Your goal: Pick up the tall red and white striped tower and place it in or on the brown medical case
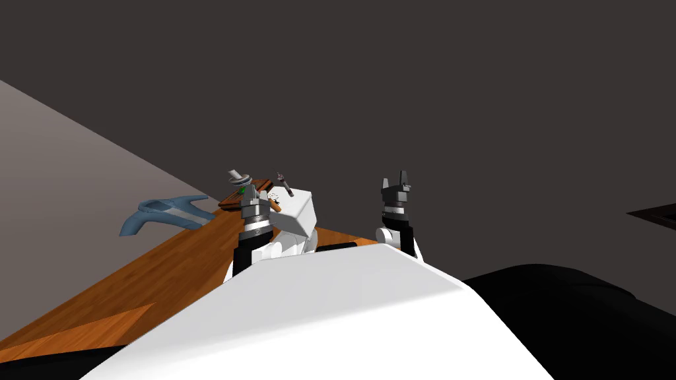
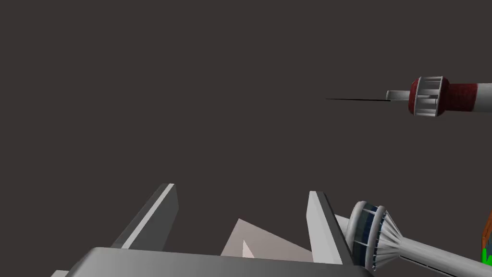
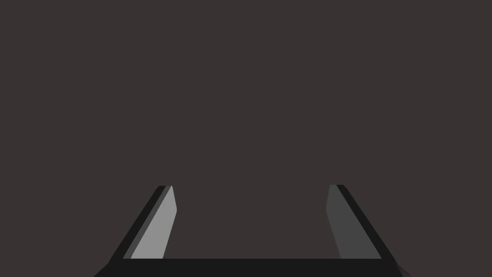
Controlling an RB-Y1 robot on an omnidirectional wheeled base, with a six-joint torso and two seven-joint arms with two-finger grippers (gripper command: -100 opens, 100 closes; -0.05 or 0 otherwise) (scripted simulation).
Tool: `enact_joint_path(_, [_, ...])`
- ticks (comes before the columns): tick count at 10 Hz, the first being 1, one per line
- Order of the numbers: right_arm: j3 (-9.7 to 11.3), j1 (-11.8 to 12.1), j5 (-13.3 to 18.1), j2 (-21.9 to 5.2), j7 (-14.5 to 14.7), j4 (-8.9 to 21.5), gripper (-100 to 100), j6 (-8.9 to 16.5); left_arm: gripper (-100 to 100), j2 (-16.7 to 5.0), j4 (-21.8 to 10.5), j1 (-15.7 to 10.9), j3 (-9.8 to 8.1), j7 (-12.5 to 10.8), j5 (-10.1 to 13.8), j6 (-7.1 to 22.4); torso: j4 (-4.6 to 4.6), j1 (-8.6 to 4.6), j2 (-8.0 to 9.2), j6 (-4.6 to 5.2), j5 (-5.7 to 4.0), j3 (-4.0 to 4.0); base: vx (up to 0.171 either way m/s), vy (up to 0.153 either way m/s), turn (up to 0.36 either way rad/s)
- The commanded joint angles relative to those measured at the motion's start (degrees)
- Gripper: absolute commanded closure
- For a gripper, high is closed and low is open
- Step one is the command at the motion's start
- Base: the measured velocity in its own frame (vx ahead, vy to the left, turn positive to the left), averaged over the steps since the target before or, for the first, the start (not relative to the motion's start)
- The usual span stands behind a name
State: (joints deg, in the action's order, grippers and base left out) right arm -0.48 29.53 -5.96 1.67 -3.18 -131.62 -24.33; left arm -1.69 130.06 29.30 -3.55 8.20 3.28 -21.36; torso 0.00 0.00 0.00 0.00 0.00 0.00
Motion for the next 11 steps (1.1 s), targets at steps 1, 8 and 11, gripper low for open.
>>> enact_joint_path(1, [0.0,0.0,0.0,0.0,0.0,0.0,0,0.0,-100,-2.45,-1.96,-1.52,0.05,0.78,-0.26,0.19,0.0,0.0,0.0,0.0,0.0,0.0,-0.041,-0.028,0.027])
enact_joint_path(8, [0.01,-0.01,0.0,0.01,0.0,0.0,0,0.0,-100,-13.15,-14.38,-12.56,0.58,6.2,-2.65,1.4,0.09,-0.26,0.4,0.01,-0.06,0.23,-0.098,-0.07,0.039])
enact_joint_path(11, [0.01,-0.01,0.0,0.01,0.0,0.0,0,0.0,-100,-14.9,-18.08,-14.77,0.73,7.21,-3.21,1.63,0.06,-0.22,0.23,0.0,-0.05,0.14,-0.058,-0.051,0.025])
